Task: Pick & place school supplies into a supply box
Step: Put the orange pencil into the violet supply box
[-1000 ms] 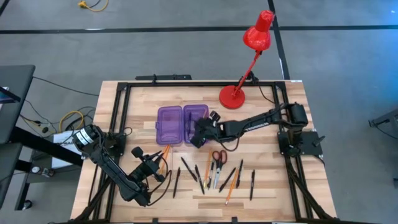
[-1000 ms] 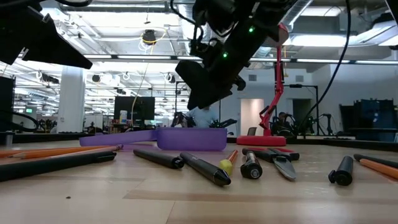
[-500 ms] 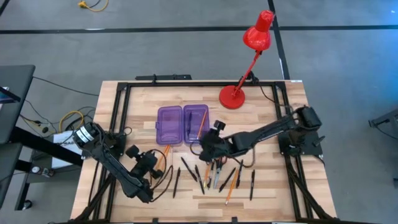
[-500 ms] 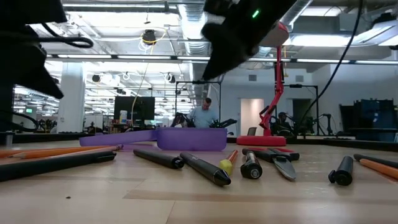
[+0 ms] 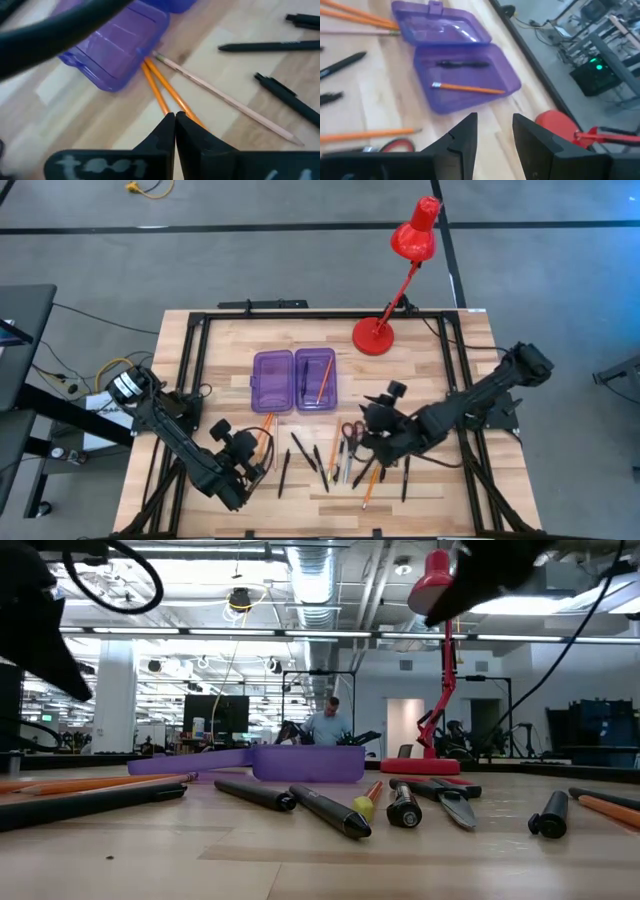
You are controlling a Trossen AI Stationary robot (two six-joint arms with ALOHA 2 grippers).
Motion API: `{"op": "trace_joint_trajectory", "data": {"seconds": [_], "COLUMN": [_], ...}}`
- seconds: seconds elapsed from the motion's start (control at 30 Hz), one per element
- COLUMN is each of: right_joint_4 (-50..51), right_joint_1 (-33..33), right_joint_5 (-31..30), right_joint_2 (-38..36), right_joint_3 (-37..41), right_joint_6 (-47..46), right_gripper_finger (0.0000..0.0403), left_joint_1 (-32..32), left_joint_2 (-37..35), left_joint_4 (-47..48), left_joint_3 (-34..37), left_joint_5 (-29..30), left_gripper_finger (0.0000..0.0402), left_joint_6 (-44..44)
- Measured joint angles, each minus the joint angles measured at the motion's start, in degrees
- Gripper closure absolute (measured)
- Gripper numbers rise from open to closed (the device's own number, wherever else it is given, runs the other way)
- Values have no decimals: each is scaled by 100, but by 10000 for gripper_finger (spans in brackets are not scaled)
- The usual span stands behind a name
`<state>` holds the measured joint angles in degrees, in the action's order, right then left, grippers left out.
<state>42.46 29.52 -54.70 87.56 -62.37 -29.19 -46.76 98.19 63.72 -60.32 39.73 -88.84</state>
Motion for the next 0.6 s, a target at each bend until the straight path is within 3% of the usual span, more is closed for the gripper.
{"op": "trace_joint_trajectory", "data": {"seconds": [0.2, 0.33, 0.43, 0.6], "right_joint_4": [14, 8, -6, 56], "right_joint_1": [347, 515, 628, 741], "right_joint_5": [-41, -82, -94, -98], "right_joint_2": [-198, -206, -206, -206], "right_joint_3": [650, 862, 986, 1047], "right_joint_6": [-606, -920, -1161, -1428], "right_gripper_finger": [284, 284, 284, 284], "left_joint_1": [-4, 0, 20, 44], "left_joint_2": [4, 4, 15, 24], "left_joint_4": [-414, -476, -591, -582], "left_joint_3": [265, 422, 509, 521], "left_joint_5": [-249, -931, -1259, -1251], "left_gripper_finger": [397, 397, 397, 397], "left_joint_6": [158, 883, 564, 127]}}
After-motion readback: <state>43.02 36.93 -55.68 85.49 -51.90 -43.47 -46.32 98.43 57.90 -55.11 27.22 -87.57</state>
